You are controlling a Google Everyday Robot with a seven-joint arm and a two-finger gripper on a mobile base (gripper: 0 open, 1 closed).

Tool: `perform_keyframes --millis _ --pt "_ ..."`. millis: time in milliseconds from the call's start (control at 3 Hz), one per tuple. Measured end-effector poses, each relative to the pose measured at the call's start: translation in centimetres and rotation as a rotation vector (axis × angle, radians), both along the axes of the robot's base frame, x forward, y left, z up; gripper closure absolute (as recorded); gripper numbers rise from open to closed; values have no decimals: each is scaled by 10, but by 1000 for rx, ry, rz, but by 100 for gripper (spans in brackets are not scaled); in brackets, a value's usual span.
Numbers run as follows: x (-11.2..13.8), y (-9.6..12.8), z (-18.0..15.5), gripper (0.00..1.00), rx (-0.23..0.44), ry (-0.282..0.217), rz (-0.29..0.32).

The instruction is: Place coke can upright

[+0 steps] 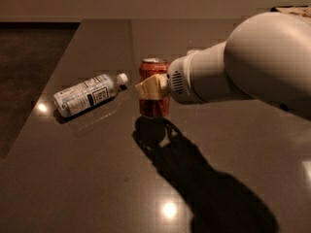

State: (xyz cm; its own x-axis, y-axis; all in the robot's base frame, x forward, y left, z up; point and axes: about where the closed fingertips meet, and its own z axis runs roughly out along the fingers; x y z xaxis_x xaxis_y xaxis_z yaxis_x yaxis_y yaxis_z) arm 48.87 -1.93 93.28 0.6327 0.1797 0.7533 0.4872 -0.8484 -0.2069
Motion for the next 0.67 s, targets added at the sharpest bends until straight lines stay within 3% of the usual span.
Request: perform_keyframes --millis 333,667 --pt "-8 6 -12 100 -12 -51 70" --pt "-14 11 -17 100 -38 -138 117"
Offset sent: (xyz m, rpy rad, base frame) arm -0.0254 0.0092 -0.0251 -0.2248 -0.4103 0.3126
